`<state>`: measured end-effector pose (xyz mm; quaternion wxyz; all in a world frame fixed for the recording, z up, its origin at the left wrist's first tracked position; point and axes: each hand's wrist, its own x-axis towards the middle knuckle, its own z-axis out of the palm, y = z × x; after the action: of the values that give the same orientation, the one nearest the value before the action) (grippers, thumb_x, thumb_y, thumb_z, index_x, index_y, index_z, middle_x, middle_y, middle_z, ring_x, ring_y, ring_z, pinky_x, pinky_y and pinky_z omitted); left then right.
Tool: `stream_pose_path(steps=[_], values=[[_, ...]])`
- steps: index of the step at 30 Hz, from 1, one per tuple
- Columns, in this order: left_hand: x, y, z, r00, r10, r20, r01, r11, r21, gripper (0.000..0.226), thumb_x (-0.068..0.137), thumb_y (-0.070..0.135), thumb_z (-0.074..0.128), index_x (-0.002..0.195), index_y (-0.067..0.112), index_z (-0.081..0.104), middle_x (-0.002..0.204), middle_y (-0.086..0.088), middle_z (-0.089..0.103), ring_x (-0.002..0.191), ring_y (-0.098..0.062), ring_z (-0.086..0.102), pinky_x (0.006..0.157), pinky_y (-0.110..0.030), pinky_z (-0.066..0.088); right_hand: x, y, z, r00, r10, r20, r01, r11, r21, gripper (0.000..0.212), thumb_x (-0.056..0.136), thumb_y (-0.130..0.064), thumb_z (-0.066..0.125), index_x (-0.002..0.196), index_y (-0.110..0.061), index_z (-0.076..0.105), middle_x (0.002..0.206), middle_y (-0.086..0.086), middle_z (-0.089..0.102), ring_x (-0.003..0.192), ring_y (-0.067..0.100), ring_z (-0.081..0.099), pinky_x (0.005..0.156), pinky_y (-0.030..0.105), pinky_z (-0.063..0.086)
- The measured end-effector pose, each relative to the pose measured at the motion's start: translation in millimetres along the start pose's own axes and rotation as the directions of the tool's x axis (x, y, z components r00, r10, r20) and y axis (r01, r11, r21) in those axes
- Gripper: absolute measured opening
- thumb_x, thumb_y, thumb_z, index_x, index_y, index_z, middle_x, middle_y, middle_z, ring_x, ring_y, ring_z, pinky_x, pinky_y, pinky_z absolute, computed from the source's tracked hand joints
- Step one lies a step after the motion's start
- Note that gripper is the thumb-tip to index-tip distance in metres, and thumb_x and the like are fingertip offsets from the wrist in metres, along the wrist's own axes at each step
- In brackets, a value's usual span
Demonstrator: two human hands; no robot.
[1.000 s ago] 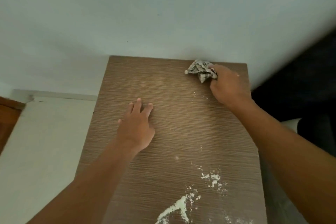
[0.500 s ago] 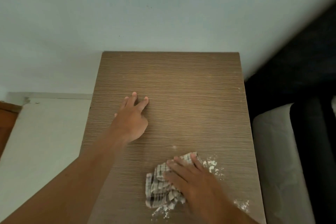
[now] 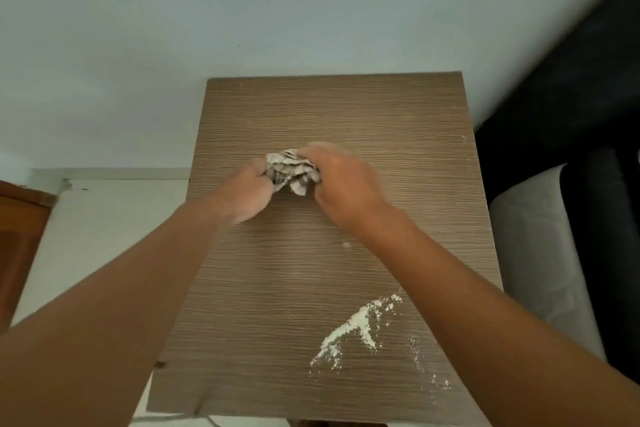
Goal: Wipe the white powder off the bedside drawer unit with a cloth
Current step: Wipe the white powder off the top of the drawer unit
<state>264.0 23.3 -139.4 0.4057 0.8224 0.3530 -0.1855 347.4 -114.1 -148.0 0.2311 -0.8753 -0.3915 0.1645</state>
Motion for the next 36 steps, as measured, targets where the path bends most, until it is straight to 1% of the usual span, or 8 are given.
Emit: stream_pose_path(steps=[4, 7, 10, 13, 20, 24, 31, 36], values=[[4.1, -2.5, -5.3, 0.998, -0.052, -0.046, 0.042, 0.981, -0.19, 0.043, 0.104, 0.015, 0.033, 0.143, 0.029, 0.044, 0.141, 0.008, 0.045, 0.116, -0.01, 0.043, 0.077, -0.012, 0.037, 6.9, -4.8, 25.8, 0.979, -0.151, 0.138, 0.178, 0.962, -0.209, 0.054, 0.091, -0.008, 0.05, 0.141, -0.026, 0.044, 0.148, -0.004, 0.04, 0.136, 0.019, 0.034, 0.11, 0.032, 0.024], [4.0, -8.4, -6.0, 0.992, -0.105, -0.063, 0.094, 0.985, -0.148, 0.04, 0.104, 0.038, 0.035, 0.142, 0.03, 0.045, 0.147, 0.002, 0.045, 0.131, -0.02, 0.041, 0.09, -0.025, 0.027, -34.9, -3.8, 31.2, 0.932, -0.304, 0.198, 0.342, 0.918, -0.199, 0.053, 0.086, -0.015, 0.063, 0.136, -0.027, 0.051, 0.141, -0.002, 0.049, 0.127, 0.023, 0.044, 0.104, 0.038, 0.037], [-1.3, -16.6, -2.9, 0.998, -0.049, -0.025, 0.046, 0.994, -0.095, 0.044, 0.105, 0.03, 0.03, 0.149, 0.029, 0.034, 0.152, 0.007, 0.037, 0.133, -0.013, 0.037, 0.098, -0.027, 0.026, -100.5, 3.5, 35.0, 0.882, -0.382, 0.275, 0.433, 0.888, -0.153, 0.062, 0.064, -0.025, 0.084, 0.121, -0.031, 0.062, 0.125, -0.004, 0.062, 0.11, 0.022, 0.059, 0.083, 0.038, 0.054], [-8.0, -17.6, 4.3, 0.999, -0.01, 0.045, 0.012, 0.999, -0.043, 0.057, 0.101, 0.024, 0.035, 0.155, 0.028, 0.016, 0.16, 0.012, 0.019, 0.146, -0.012, 0.021, 0.116, -0.032, 0.015, -159.8, 14.8, 33.7, 0.853, -0.368, 0.369, 0.444, 0.885, -0.143, 0.069, 0.052, -0.039, 0.087, 0.116, -0.036, 0.063, 0.121, -0.011, 0.063, 0.111, 0.014, 0.059, 0.088, 0.034, 0.054], [-24.3, 1.5, 56.9, 0.986, 0.13, 0.104, -0.162, 0.886, 0.434, 0.068, 0.095, 0.055, 0.043, 0.153, 0.035, 0.015, 0.163, 0.006, -0.014, 0.15, -0.018, -0.009, 0.118, -0.056, 0.011, -216.0, 23.8, -8.5, 0.993, -0.108, -0.052, 0.113, 0.989, 0.095, 0.053, 0.068, -0.023, 0.072, 0.12, -0.033, 0.06, 0.124, -0.013, 0.061, 0.107, 0.005, 0.059, 0.08, 0.026, 0.056], [-27.9, 26.3, 87.4, 0.978, 0.132, 0.16, -0.196, 0.842, 0.503, 0.067, 0.096, 0.054, 0.04, 0.153, 0.038, 0.009, 0.162, 0.006, -0.02, 0.149, -0.022, -0.014, 0.115, -0.062, 0.01, -201.9, 39.6, -39.2, 0.944, 0.205, -0.259, -0.163, 0.971, 0.175, 0.062, 0.072, -0.001, 0.063, 0.124, -0.035, 0.056, 0.126, -0.023, 0.055, 0.11, -0.004, 0.051, 0.084, 0.014, 0.046], [-27.6, 45.6, 104.4, 0.983, 0.079, 0.168, -0.16, 0.821, 0.547, 0.067, 0.098, 0.044, 0.041, 0.152, 0.043, 0.001, 0.16, 0.005, -0.025, 0.148, -0.025, -0.02, 0.113, -0.064, 0.013, -132.0, 101.3, -41.5, 0.884, 0.409, -0.225, -0.398, 0.912, 0.097, 0.061, 0.082, -0.002, 0.048, 0.135, -0.033, 0.047, 0.14, -0.012, 0.048, 0.125, 0.012, 0.044, 0.096, 0.036, 0.045], [-27.8, 47.0, 101.1, 0.98, 0.063, 0.188, -0.151, 0.851, 0.503, 0.066, 0.1, 0.033, 0.04, 0.152, 0.045, 0.001, 0.159, 0.007, -0.027, 0.147, -0.022, -0.023, 0.113, -0.063, 0.006, -126.4, 111.1, -16.1, 0.945, 0.299, -0.134, -0.314, 0.944, -0.105, 0.063, 0.08, -0.009, 0.053, 0.139, -0.029, 0.046, 0.144, -0.004, 0.043, 0.131, 0.019, 0.037, 0.11, 0.036, 0.031]])
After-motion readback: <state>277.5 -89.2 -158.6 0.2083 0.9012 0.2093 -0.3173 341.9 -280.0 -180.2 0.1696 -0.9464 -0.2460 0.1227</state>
